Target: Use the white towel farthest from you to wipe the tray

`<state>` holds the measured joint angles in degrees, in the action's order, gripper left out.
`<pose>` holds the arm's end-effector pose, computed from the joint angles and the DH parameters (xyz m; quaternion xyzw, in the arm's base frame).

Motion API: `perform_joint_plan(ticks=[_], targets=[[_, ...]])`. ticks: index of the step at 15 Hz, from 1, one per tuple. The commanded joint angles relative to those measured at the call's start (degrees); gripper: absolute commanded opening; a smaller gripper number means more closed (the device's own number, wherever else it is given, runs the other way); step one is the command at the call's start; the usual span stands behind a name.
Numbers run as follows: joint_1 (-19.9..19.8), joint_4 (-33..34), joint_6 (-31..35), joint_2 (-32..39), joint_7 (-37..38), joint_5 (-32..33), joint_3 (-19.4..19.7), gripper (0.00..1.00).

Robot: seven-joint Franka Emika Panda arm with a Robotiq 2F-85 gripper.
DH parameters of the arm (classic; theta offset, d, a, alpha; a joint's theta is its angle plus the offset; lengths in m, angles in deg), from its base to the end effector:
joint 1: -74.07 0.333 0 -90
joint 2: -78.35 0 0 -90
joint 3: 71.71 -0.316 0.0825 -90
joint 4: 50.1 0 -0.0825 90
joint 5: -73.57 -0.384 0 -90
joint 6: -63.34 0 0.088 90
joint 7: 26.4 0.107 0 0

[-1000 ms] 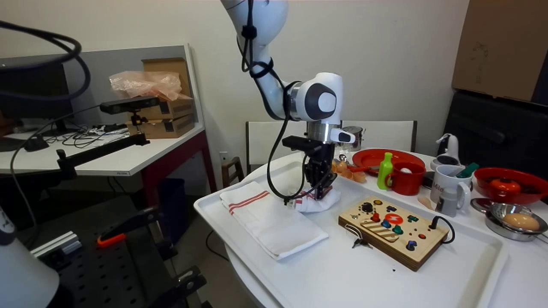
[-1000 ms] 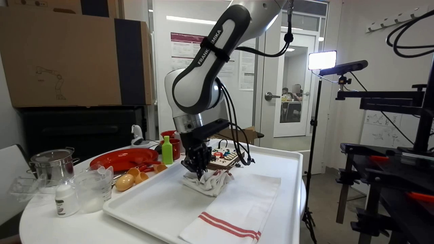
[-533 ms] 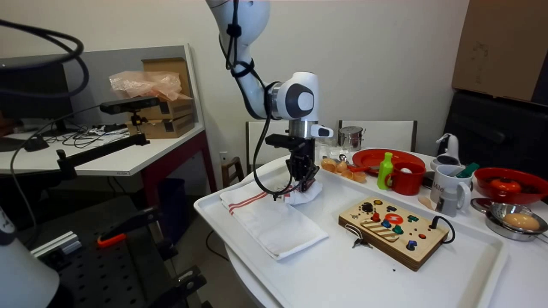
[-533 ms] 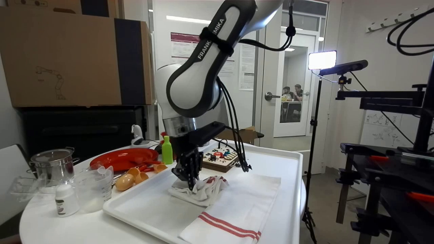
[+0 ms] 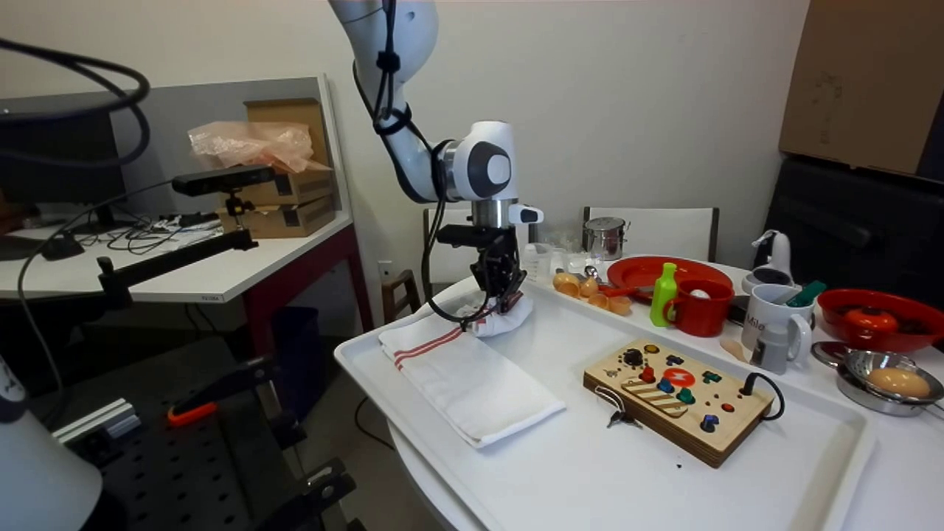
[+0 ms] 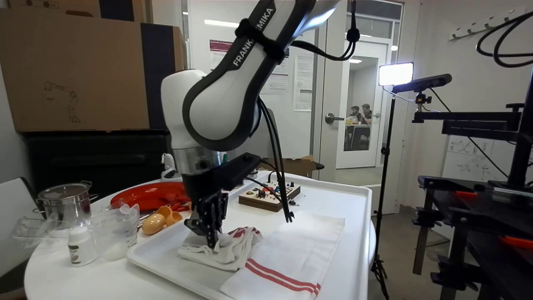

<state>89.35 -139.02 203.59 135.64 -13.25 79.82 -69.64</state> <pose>0.6509 0.1551 0.0459 0.9961 0.0517 -0.0397 0.0588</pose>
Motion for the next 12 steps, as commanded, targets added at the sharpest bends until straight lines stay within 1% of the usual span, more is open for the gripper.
perform_joint_plan(ticks=[1, 7, 9, 12], targets=[[1.0, 5.8, -1.8, 3.5, -1.2, 1.2, -0.3, 0.03], [1.9, 13.6, -5.3, 7.3, -2.8, 1.5, -0.9, 0.03], [2.3, 16.7, -7.8, 8.8, -0.8, 0.9, -0.5, 0.03], [1.8, 21.0, -12.2, 10.8, 2.7, -0.6, -0.3, 0.03]])
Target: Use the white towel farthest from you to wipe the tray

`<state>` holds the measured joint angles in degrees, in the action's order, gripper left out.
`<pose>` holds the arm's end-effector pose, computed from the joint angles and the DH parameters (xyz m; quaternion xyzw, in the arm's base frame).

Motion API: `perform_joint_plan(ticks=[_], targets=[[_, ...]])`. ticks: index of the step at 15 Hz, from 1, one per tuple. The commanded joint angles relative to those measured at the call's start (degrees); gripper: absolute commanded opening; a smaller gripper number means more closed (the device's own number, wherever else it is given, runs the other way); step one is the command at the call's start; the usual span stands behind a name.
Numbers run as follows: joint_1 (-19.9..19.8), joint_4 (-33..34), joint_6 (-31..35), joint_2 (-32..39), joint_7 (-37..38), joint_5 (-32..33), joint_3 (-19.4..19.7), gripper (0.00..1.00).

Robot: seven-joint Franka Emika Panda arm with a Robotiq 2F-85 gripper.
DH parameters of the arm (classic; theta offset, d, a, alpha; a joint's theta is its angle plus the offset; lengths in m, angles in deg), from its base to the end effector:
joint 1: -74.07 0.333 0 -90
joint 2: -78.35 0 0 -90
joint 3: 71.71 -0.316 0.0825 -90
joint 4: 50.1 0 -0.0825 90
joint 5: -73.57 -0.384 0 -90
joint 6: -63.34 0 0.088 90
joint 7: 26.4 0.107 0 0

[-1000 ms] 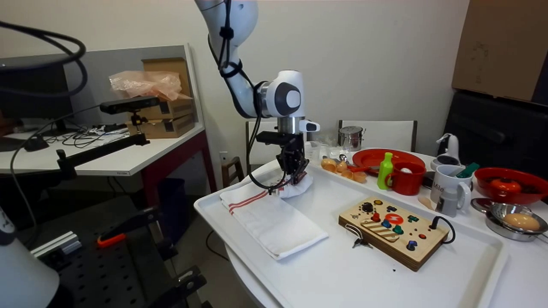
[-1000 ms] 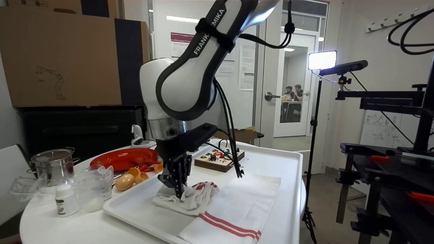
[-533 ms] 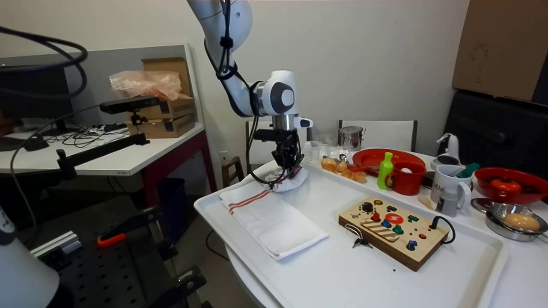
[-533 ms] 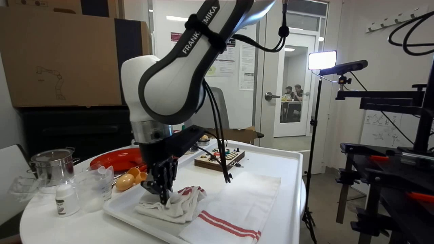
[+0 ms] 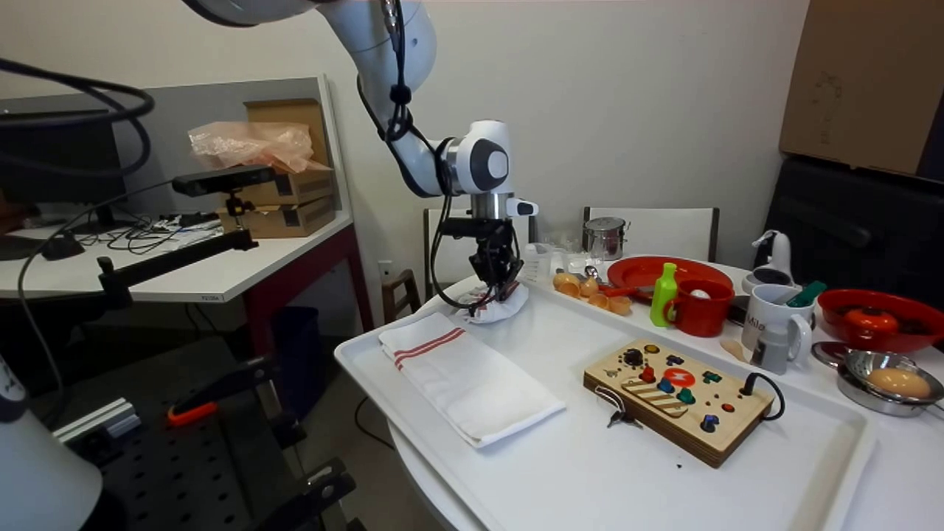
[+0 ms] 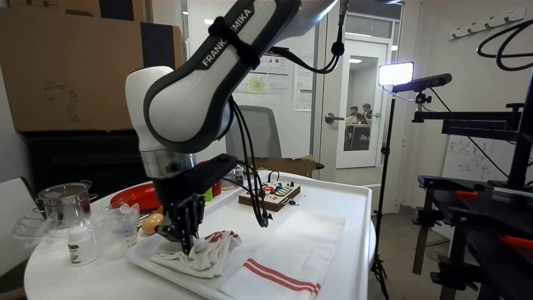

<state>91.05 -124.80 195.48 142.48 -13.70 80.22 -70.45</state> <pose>0.6836 0.1932 0.0456 0.9943 0.0732 -0.0440 0.0636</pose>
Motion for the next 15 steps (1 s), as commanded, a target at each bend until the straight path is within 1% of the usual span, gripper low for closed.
perform_joint_plan(ticks=[1, 6, 8, 11, 12, 13, 14, 15], targets=[[0.0, 8.0, -5.1, 4.5, 4.4, -1.4, 0.6, 0.03], [-0.9, 12.9, -8.4, 6.9, 9.2, -2.6, 1.0, 0.03], [-1.2, 14.5, -9.0, 7.6, 9.7, -2.7, 1.0, 0.03], [-1.1, 16.5, -10.4, 8.7, 8.5, -1.8, 1.2, 0.03], [-1.2, 17.1, -11.0, 9.0, 8.1, -1.7, 1.2, 0.13], [-1.2, 17.7, -11.8, 9.3, 7.9, -1.7, 1.1, 0.39], [-1.2, 18.3, -12.3, 9.6, 7.8, -1.8, 1.0, 0.40], [-1.3, 18.8, -12.9, 9.8, 7.6, -1.8, 0.9, 0.46]])
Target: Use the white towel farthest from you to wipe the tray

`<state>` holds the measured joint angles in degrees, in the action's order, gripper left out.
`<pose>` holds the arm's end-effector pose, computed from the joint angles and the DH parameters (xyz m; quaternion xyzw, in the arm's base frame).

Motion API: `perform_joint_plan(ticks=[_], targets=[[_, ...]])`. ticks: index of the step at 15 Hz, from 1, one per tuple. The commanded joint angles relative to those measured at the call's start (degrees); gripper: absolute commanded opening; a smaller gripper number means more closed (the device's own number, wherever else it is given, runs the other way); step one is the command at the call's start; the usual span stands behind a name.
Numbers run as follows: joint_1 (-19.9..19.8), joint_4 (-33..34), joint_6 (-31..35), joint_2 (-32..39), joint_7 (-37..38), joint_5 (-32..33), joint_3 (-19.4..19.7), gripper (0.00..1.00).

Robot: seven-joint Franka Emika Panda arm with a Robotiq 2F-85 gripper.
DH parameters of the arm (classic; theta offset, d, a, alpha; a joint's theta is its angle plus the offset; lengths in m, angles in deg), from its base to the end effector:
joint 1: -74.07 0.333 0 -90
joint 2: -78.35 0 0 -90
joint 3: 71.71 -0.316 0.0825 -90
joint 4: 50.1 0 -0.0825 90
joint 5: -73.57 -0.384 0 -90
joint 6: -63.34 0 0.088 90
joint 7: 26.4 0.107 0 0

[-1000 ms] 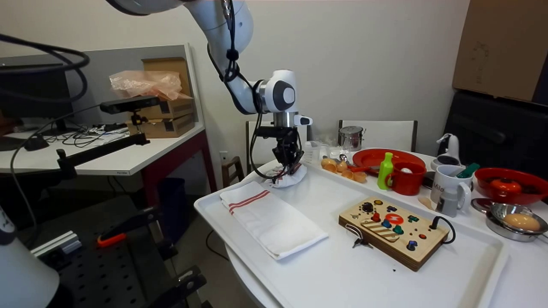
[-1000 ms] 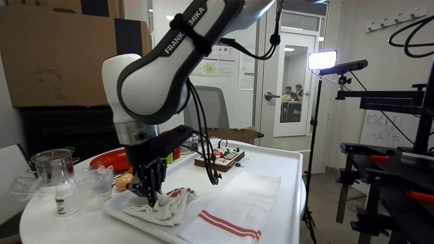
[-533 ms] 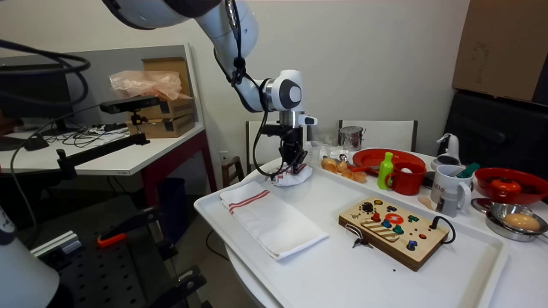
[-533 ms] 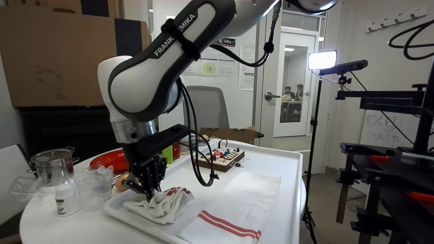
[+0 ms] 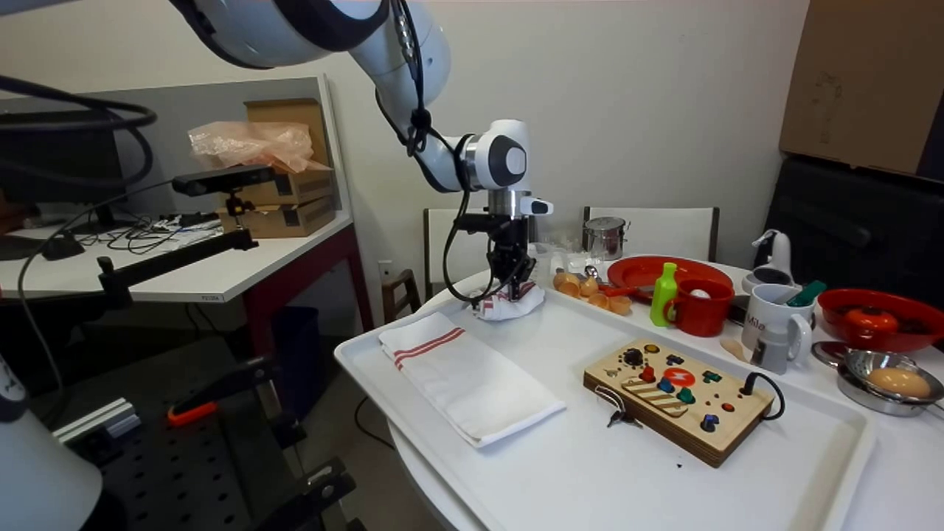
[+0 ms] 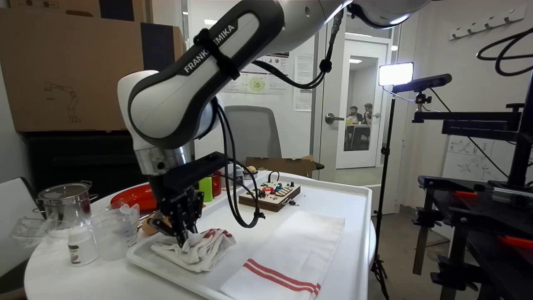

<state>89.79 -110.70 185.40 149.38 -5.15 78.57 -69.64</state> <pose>0.7149 0.1780 0.0447 0.9947 -0.0291 -0.0633 0.0754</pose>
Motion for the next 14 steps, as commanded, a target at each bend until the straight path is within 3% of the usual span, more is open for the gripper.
perform_joint_plan(ticks=[1, 7, 14], targets=[[0.0, 5.2, -3.3, 3.1, -0.9, -0.1, 0.1, 0.53], [-0.6, 6.5, -5.1, 3.4, -1.6, -0.5, -0.2, 0.97], [-2.2, 0.4, -3.2, -4.2, -2.8, -0.5, -0.5, 1.00]])
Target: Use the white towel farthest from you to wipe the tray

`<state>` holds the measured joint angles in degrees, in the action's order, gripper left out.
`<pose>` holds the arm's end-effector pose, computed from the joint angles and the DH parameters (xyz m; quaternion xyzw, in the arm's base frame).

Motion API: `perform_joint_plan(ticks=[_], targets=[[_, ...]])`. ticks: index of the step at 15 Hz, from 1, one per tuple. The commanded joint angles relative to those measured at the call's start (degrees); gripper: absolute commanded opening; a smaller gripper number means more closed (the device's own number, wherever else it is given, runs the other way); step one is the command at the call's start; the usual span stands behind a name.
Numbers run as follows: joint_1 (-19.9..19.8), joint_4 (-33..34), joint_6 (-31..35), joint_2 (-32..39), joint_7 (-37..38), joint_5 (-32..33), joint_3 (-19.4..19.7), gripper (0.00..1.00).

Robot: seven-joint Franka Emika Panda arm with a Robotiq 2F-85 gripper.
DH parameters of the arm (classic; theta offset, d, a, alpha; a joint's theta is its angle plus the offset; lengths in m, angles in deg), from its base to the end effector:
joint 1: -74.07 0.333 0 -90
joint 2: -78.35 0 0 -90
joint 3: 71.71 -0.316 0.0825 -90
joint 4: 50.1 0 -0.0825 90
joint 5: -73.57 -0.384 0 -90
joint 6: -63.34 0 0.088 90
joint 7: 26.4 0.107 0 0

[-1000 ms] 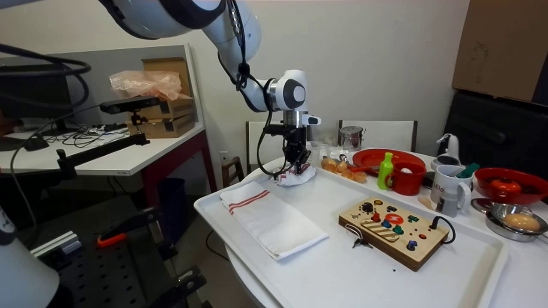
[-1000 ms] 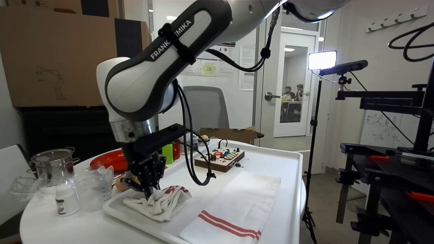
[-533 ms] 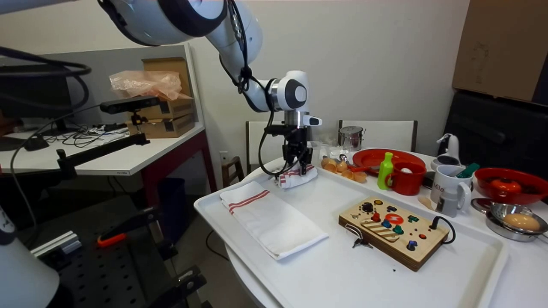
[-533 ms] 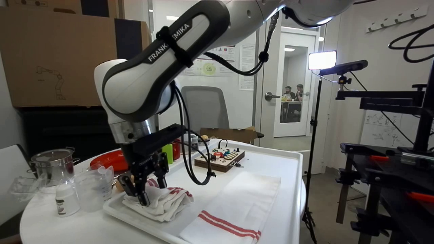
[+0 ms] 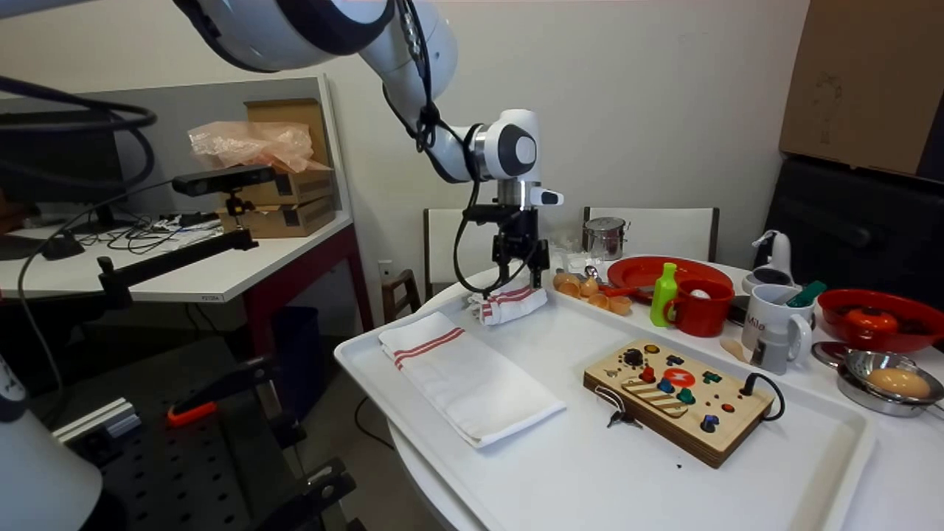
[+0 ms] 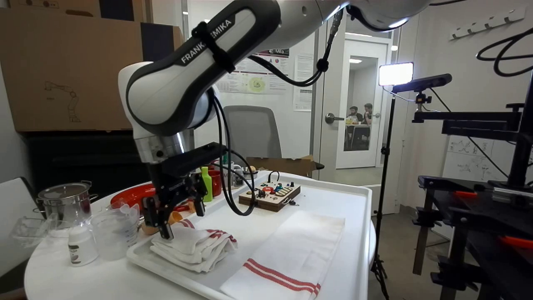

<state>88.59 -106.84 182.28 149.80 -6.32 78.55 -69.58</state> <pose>0.7301 0.1655 0.0636 0.9948 -0.0316 -0.0617 0.0750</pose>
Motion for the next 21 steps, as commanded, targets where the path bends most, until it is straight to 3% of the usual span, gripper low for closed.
perform_joint_plan(ticks=[1, 9, 18, 20, 21], targets=[[-1.2, -4.5, 0.6, -6.0, -1.7, -0.4, -0.5, 1.00], [-3.1, -15.2, 9.6, -15.6, -3.3, -0.3, -0.3, 1.00], [-8.7, -38.1, 19.7, -28.3, -11.3, -1.3, -1.6, 1.00], [-10.1, -40.8, 21.4, -30.1, -12.9, -1.7, -2.0, 1.00], [-8.5, -34.2, 18.7, -25.4, -10.7, -0.6, -0.7, 1.00]])
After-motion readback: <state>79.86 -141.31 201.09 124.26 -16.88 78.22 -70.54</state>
